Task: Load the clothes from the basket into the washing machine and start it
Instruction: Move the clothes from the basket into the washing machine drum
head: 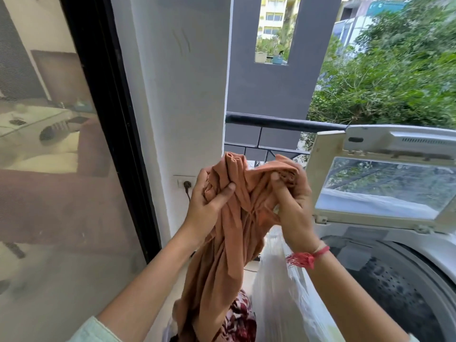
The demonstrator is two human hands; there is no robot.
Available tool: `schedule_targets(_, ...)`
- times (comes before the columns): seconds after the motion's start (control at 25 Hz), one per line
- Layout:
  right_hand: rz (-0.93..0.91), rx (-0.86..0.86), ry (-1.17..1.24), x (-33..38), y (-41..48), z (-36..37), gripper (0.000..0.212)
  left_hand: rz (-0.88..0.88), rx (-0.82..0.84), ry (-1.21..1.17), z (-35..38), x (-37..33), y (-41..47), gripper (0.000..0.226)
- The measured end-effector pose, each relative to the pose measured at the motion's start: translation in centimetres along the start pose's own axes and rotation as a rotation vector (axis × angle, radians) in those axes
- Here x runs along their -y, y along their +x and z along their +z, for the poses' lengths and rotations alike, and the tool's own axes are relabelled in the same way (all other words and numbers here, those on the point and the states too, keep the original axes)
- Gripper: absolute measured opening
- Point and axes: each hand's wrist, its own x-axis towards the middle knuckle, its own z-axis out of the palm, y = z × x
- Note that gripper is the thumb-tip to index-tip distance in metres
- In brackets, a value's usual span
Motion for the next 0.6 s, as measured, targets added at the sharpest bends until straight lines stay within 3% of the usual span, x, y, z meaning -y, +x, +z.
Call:
schedule_targets(0.04,0.037,0.162,-0.009,0.6,0.0,0.9,0.039,-0.011,-0.009,-0.039,0.9,0.2,-0.1,0.025)
schedule_targets(0.12,0.048,0.439,-0.204,0.2,-0.7,1.9,0.067,-0.097,-0.046,-0.239,2.4,0.7,-0.5,0.054)
schedule_targets(0.2,0.068,0.522,-0.331,-1.7,-1.0,1.0,0.087,-0.172,-0.014,-0.485,2.8,1.6,-0.7,0.075)
schedule_targets(0.32,0.246,0.371,-0.261,-2.7,-0.9,-0.8,0.102,-0.346,0.146,-0.512,2.8,2.4,-1.1,0.101)
schedule_targets(0.52,0.168,0.062,-0.291,-1.5,-0.1,-3.6,0.053,-0.358,0.29,-0.56,5.0,3.2,-0.8,0.115)
schedule_targets(0.6,0.092,-0.017,-0.252,0.7,1.1,-6.1,0.049,-0.269,0.236,-0.37,6.0,4.1,-0.5,0.111)
